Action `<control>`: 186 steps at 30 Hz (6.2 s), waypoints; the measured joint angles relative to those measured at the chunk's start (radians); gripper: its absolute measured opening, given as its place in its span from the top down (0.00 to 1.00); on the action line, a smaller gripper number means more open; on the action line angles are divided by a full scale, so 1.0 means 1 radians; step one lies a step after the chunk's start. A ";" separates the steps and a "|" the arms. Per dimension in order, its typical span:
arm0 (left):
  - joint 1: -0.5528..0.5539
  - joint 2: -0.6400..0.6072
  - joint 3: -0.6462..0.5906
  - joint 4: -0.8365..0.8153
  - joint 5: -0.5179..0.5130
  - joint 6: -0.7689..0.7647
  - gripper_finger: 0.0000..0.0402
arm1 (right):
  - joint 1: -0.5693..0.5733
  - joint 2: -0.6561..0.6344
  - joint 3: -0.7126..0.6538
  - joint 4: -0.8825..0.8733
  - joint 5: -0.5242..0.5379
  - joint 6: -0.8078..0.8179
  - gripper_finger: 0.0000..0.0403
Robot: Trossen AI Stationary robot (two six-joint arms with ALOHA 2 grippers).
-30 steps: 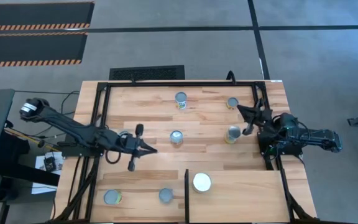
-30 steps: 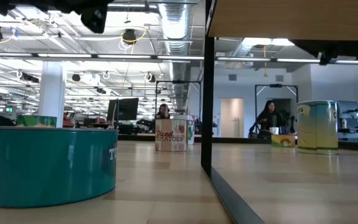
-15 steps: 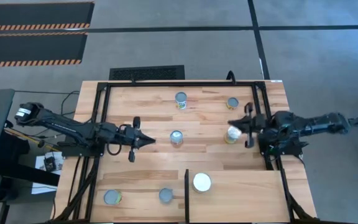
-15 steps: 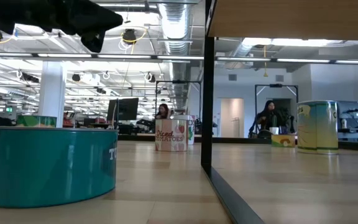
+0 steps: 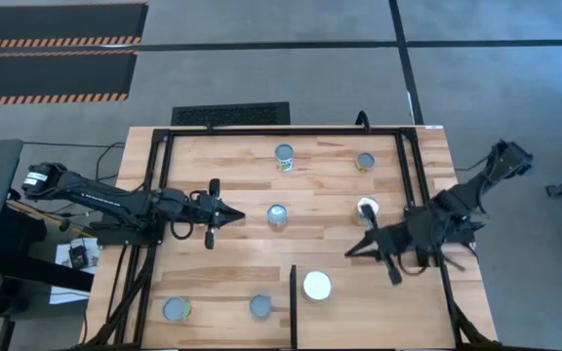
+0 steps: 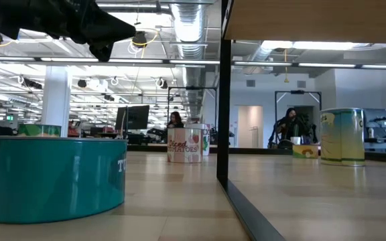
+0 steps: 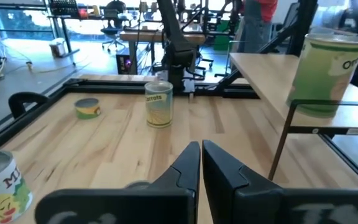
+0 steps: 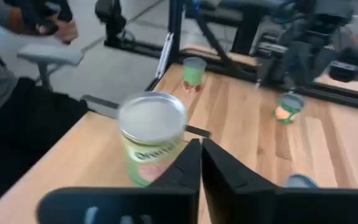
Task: Pick and place cans onto a shelf
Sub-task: Put the canned oranges on the shelf
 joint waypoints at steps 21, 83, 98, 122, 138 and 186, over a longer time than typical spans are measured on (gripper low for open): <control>0.018 0.000 0.000 -0.041 -0.001 0.003 0.98 | 0.085 0.525 0.538 -0.467 0.002 -0.102 0.64; 0.018 0.001 0.001 -0.052 -0.006 0.015 0.98 | 0.459 0.553 0.783 -1.232 -0.095 1.397 0.97; 0.018 0.001 0.001 -0.053 -0.006 0.013 0.98 | 0.461 0.553 0.783 -1.122 -0.157 1.435 0.99; 0.018 0.001 0.001 -0.053 -0.006 0.008 0.98 | 0.510 0.554 0.783 -1.063 -0.149 1.573 0.84; 0.018 0.001 0.001 -0.053 -0.006 0.004 0.98 | 0.492 0.554 0.782 -1.077 -0.165 1.677 0.96; 0.018 0.001 0.001 -0.078 0.025 0.097 0.98 | 0.357 0.750 0.859 -1.087 0.536 1.383 0.23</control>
